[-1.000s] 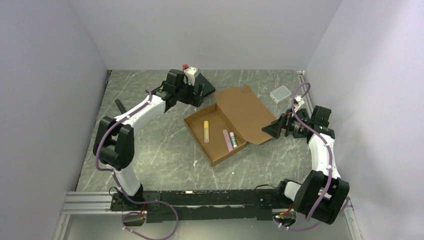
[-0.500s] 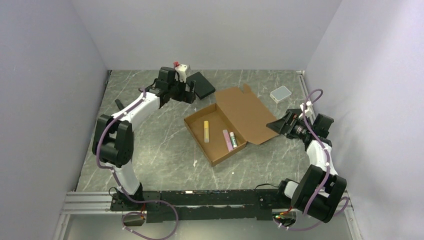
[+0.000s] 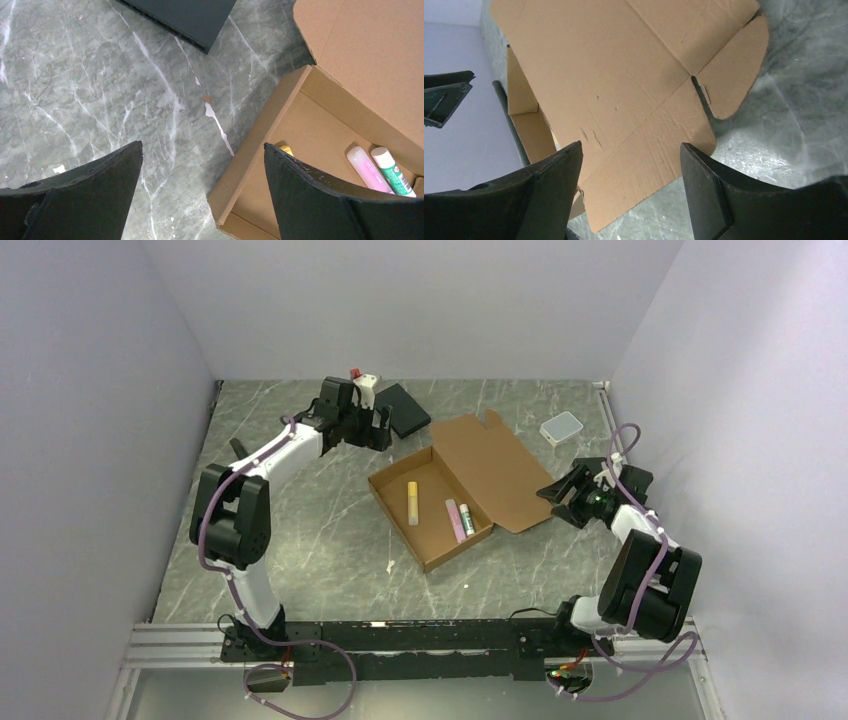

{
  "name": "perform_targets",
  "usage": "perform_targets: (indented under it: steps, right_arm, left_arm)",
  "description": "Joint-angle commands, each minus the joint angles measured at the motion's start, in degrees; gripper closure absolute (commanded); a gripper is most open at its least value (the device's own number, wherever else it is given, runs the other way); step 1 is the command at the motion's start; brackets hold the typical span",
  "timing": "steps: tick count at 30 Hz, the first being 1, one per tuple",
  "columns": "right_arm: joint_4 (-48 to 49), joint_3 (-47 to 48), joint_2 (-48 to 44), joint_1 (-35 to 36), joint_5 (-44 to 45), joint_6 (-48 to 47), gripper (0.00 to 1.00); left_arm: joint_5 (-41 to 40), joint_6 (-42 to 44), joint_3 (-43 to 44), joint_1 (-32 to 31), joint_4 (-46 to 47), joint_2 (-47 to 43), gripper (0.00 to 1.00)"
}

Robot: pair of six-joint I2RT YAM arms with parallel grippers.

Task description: Fold the paper box

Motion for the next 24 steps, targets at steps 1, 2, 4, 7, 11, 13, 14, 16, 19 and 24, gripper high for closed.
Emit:
perform_targets:
  steps: [1, 2, 4, 7, 11, 13, 14, 16, 19, 24]
  right_arm:
    - [0.8, 2.6, 1.4, 2.2, 1.7, 3.0, 0.26]
    - [0.4, 2.7, 1.3, 2.2, 0.9, 3.2, 0.26]
    - [-1.7, 3.1, -0.5, 2.0, -0.3, 2.3, 0.25]
    - [-4.3, 2.9, -6.8, 1.2, -0.5, 0.1, 0.19]
    - [-5.1, 0.2, -14.4, 0.5, 0.5, 0.3, 0.12]
    - [-5.8, -1.2, -15.3, -1.1, -0.3, 2.0, 0.10]
    - [-5.1, -2.3, -15.0, -1.7, -1.2, 3.4, 0.10]
    - [-1.0, -5.3, -13.5, -2.4, -3.0, 6.1, 0.14]
    - [4.0, -7.9, -10.1, -2.5, -4.8, 10.5, 0.20]
    - [9.2, -9.4, -6.7, -2.3, -4.8, 14.3, 0.24]
  left_arm:
    - [1.2, 1.7, 2.5, -0.1, 1.3, 0.9, 0.06]
    - [1.2, 1.8, 2.4, -0.2, 1.2, 0.9, 0.06]
    - [1.0, 1.9, 2.0, -0.2, 1.1, 0.6, 0.06]
    - [0.5, 2.1, 0.8, -0.2, 1.5, -0.4, 0.06]
    - [0.0, 2.0, -0.6, -0.2, 2.9, -1.3, 0.07]
    - [0.0, 1.8, -0.7, -0.2, 3.0, -1.4, 0.08]
    - [0.1, 1.6, -0.8, -0.2, 3.1, -1.5, 0.08]
    - [-0.1, 1.2, -1.4, -0.2, 3.8, -2.0, 0.09]
    - [-0.1, 0.6, -2.4, -0.2, 3.9, -2.9, 0.09]
    - [0.4, 0.2, -4.9, -0.2, 4.9, -4.9, 0.10]
